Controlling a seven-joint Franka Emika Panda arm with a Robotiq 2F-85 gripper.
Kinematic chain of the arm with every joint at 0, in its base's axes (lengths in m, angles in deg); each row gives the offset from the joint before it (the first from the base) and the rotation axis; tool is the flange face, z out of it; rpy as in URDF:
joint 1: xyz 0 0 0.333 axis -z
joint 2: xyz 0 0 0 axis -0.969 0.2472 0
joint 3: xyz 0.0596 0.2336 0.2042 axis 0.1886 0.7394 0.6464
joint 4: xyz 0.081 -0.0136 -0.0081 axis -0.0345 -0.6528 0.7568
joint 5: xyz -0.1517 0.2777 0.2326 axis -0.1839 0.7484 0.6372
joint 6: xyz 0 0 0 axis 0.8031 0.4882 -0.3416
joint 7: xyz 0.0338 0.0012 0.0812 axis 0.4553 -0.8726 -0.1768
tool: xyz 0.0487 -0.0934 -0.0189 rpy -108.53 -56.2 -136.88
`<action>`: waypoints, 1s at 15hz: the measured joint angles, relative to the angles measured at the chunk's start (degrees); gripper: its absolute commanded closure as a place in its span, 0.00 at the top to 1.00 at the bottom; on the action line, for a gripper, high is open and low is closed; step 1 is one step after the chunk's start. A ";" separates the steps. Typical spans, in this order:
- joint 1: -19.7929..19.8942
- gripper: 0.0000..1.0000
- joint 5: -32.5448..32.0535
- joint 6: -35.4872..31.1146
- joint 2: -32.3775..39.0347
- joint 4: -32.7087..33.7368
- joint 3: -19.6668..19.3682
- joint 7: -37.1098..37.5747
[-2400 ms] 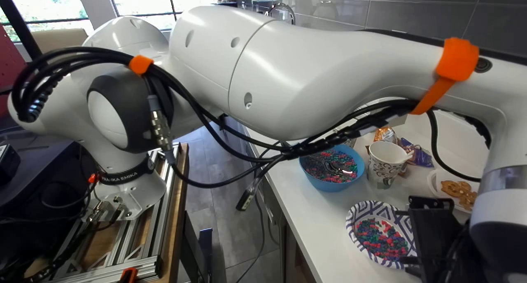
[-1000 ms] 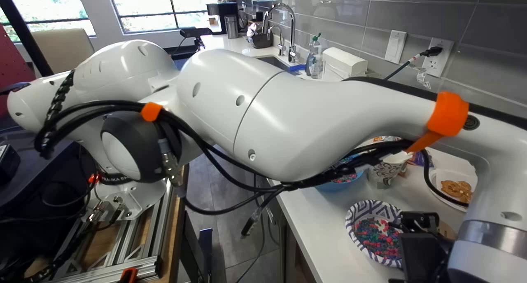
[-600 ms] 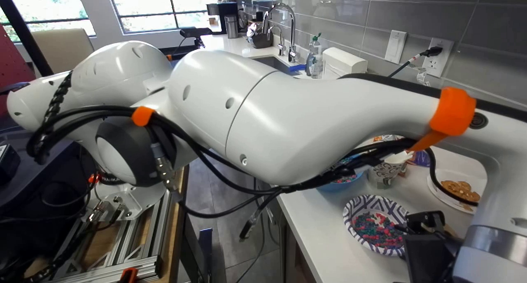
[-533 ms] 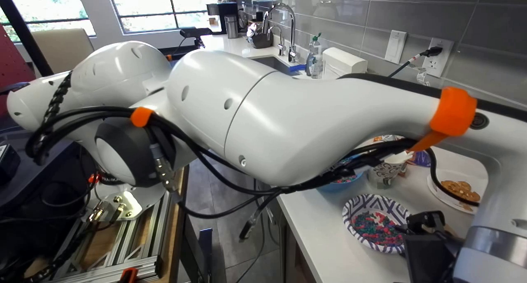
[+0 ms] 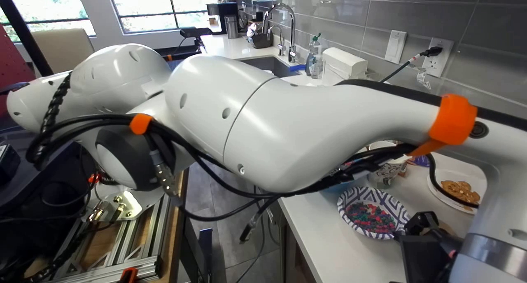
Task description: Pour the contents in the white and black bowl on the right into the blue bowl.
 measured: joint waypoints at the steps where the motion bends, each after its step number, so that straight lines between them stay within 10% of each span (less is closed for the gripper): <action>1: 0.06 0.00 0.11 0.46 0.02 0.00 0.27 0.00; 15: 5.40 0.00 5.80 11.67 -0.43 1.16 5.00 1.68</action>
